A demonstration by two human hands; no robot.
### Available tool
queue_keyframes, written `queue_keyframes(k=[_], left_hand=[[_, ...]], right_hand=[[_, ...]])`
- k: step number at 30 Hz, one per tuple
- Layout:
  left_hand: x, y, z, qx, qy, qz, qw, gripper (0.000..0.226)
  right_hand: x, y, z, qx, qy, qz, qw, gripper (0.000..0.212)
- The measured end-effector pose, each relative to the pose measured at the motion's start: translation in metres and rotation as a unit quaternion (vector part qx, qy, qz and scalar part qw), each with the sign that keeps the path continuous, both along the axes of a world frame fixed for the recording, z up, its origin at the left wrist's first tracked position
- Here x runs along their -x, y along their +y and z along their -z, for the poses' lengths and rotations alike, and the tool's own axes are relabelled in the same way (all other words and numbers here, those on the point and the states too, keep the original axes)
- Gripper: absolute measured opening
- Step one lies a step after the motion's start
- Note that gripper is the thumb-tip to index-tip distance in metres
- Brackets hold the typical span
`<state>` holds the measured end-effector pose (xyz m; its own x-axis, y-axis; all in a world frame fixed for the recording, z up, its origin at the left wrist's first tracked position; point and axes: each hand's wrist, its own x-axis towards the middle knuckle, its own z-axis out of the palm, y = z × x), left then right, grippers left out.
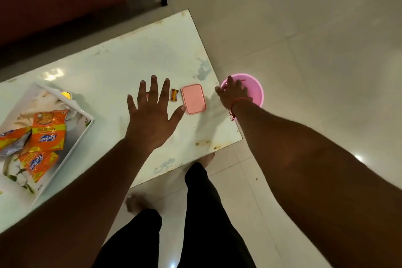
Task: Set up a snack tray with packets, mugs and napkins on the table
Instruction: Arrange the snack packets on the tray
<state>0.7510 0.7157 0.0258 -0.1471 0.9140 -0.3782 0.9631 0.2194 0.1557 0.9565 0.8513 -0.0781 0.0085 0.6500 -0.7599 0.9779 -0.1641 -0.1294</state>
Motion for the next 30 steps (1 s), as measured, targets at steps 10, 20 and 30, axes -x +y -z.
queue_keyframes(k=[10,20,30], left_hand=[[0.104,-0.123,-0.058,-0.041,-0.002,-0.057,0.998,0.081],[0.250,-0.287,-0.110,-0.038,0.010,-0.188,0.981,0.090],[0.293,-0.339,-0.079,0.015,0.031,-0.236,0.971,0.088]], right_hand=[[0.150,-0.153,-0.126,-0.050,0.030,-0.084,0.995,0.077],[0.319,-0.311,-0.187,-0.072,0.069,-0.238,0.966,0.079],[0.370,-0.340,-0.151,-0.068,0.042,-0.376,0.923,0.090]])
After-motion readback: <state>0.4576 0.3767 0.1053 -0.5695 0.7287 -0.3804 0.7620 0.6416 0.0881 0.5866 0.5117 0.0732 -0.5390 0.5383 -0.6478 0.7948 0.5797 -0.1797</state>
